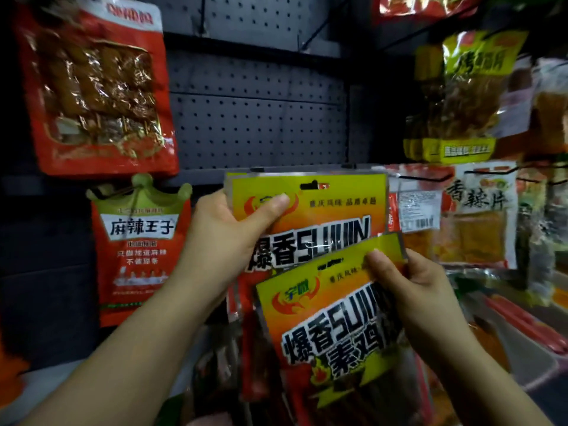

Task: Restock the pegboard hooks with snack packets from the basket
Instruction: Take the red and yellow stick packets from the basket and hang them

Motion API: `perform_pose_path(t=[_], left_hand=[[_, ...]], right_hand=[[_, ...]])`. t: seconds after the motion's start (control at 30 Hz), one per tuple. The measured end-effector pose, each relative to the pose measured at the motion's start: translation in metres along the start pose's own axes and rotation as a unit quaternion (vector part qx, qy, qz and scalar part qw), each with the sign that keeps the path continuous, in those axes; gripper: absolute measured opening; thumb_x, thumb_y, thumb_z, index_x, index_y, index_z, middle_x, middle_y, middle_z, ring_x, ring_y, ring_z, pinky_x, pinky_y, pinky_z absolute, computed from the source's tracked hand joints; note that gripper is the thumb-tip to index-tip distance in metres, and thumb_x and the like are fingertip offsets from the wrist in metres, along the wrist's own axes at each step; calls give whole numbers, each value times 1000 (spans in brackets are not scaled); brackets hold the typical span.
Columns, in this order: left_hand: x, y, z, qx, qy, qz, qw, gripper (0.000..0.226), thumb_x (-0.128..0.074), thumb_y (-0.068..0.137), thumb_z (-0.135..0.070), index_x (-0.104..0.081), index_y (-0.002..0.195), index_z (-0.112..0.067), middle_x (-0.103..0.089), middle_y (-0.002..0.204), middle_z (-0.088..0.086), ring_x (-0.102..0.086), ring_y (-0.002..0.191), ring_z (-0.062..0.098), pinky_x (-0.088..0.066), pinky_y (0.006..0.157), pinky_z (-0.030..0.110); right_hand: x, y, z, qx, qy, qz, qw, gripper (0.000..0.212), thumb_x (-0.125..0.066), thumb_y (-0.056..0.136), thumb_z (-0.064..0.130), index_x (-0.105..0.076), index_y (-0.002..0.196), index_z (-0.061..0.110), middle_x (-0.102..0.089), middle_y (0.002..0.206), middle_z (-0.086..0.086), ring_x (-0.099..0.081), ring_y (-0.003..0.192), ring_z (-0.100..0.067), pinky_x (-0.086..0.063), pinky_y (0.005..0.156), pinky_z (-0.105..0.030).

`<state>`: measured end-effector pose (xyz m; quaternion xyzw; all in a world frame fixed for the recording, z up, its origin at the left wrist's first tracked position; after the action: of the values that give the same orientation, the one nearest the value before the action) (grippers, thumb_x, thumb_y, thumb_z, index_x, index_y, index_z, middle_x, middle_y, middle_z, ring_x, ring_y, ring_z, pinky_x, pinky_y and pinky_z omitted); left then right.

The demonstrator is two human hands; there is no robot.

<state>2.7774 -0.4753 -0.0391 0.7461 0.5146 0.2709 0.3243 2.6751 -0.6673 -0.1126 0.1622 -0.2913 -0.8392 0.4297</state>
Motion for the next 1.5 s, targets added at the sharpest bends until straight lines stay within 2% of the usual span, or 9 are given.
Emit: perform_pose_path(t=[0.1, 0.2, 0.33, 0.6, 0.77, 0.9, 1.23, 1.37, 1.5], left_hand=[[-8, 13, -1, 12, -4, -23, 1000, 6, -75, 78, -27, -73, 76, -22, -75, 76, -2, -71, 71, 16, -58, 74, 42], [-15, 19, 1, 38, -10, -45, 998, 17, -76, 77, -27, -69, 76, -11, -75, 81, 11, -71, 82, 32, -56, 77, 54], [-14, 24, 8, 71, 0, -61, 996, 15, -74, 79, -25, -70, 73, -12, -75, 79, 5, -72, 79, 27, -56, 79, 52], [-7, 23, 36, 84, 50, -58, 994, 13, -73, 80, -24, -71, 84, -12, -76, 84, 3, -72, 82, 23, -55, 83, 49], [-5, 35, 54, 80, 64, -45, 994, 13, -72, 80, -18, -71, 92, -15, -76, 89, -2, -72, 86, 16, -55, 87, 43], [-2, 53, 71, 44, 127, -86, 987, 9, -73, 81, -17, -68, 81, -25, -71, 83, -14, -68, 76, 4, -51, 77, 28], [7, 100, 116, 68, 223, -171, 957, 18, -74, 79, -24, -61, 69, -31, -66, 75, -9, -67, 82, 22, -52, 78, 35], [10, 105, 124, 98, 211, -174, 957, 10, -75, 78, -23, -66, 82, -25, -69, 85, 1, -68, 86, 27, -54, 83, 43], [12, 90, 120, 129, 170, -162, 964, 33, -72, 81, -20, -59, 111, -15, -67, 109, 6, -64, 99, 23, -51, 92, 45]], right_hand=[[4, 6, 2, -9, 16, -10, 1000, 18, -64, 74, 43, -70, 67, 27, -72, 65, -4, -69, 58, -16, -52, 50, -22], [5, 12, 2, -14, 14, -15, 1000, 26, -65, 70, 49, -70, 69, 23, -71, 69, -14, -69, 61, -23, -55, 54, -31], [2, 22, -3, -17, 21, -6, 1000, 37, -66, 65, 52, -68, 71, 16, -70, 75, -22, -69, 67, -35, -55, 66, -48], [-13, 35, -31, -60, 49, 24, 997, 19, -66, 70, 43, -71, 63, 26, -72, 63, -6, -69, 56, -16, -51, 48, -24], [-20, 49, -43, -65, 55, 34, 996, 23, -63, 78, 38, -70, 60, 25, -69, 56, 1, -65, 48, -8, -45, 42, -15], [-20, 63, -57, -64, 51, 19, 996, 21, -66, 83, 30, -69, 70, 15, -75, 70, -7, -73, 63, -21, -54, 49, -24], [-12, 74, -70, -92, 90, 17, 992, 7, -68, 83, 25, -71, 78, 21, -75, 76, -9, -73, 66, -25, -56, 50, -29], [-11, 71, -63, -80, 106, 38, 990, 18, -67, 74, 34, -70, 80, 18, -75, 79, -10, -73, 70, -26, -57, 53, -29], [-15, 68, -54, -61, 108, 43, 991, 15, -67, 70, 38, -71, 75, 25, -75, 79, -7, -73, 70, -23, -56, 54, -28]])
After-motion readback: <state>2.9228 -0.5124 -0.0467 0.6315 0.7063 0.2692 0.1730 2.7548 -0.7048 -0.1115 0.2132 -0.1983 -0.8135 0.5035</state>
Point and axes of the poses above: each hand's wrist, its own y-axis towards the middle knuckle, its own x-axis out of the back of the hand, z = x × y, the point moved 2 cm from there along y, towards the middle knuckle
